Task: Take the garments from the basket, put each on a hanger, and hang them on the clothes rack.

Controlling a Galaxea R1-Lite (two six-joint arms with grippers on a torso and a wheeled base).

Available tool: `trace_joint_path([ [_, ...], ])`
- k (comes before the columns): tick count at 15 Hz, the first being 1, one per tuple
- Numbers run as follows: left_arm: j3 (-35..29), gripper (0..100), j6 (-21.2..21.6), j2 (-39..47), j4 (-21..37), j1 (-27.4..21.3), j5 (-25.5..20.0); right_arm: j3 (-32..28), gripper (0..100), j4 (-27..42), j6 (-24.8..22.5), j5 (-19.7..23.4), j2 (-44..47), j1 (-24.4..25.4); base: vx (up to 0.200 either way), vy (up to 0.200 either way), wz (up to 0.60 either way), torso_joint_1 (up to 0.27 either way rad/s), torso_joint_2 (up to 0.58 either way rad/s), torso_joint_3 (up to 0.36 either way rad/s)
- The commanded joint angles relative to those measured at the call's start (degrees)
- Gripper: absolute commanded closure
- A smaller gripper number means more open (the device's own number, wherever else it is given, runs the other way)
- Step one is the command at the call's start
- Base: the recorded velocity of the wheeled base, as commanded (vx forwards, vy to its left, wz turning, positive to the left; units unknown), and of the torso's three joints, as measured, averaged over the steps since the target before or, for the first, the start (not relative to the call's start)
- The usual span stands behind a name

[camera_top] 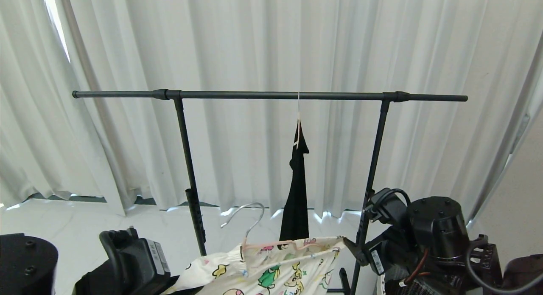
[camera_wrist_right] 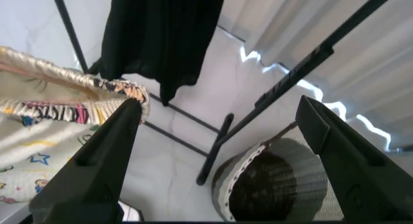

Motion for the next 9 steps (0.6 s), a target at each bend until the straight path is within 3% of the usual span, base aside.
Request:
trace_joint_path([
  [1, 0.99, 100, 0.7, 3.48, 0.04, 0.07, 2.92, -0.2, 0, -0.03, -0.88, 1.31, -2.93, -0.69, 0.0, 0.0, 0.0, 0.0, 0.0, 0.0],
  [4, -0.24, 100, 0.08, 7.7, -0.67, 0.07, 5.03, -0.2, 0, 1.82, -4.48, 3.51, -7.76, -0.86, 0.0, 0.0, 0.0, 0.0, 0.0, 0.0],
  [7, -2.7, 100, -1.5, 8.93, -2.07, -0.37, 4.94, -0.2, 0, 8.23, -10.72, 10.28, -15.32, -0.77, 0.0, 0.0, 0.0, 0.0, 0.0, 0.0],
  [8, -3.76, 100, -4.67, 9.72, -4.71, -2.04, 4.77, -0.64, 0, 12.36, -14.15, 15.9, -18.92, -0.77, 0.0, 0.0, 0.0, 0.0, 0.0, 0.0],
  [9, -3.93, 100, -6.86, 10.16, -7.43, -3.27, 4.68, -1.51, 0, 14.74, -16.17, 18.89, -20.59, -0.86, 0.0, 0.0, 0.0, 0.0, 0.0, 0.0],
])
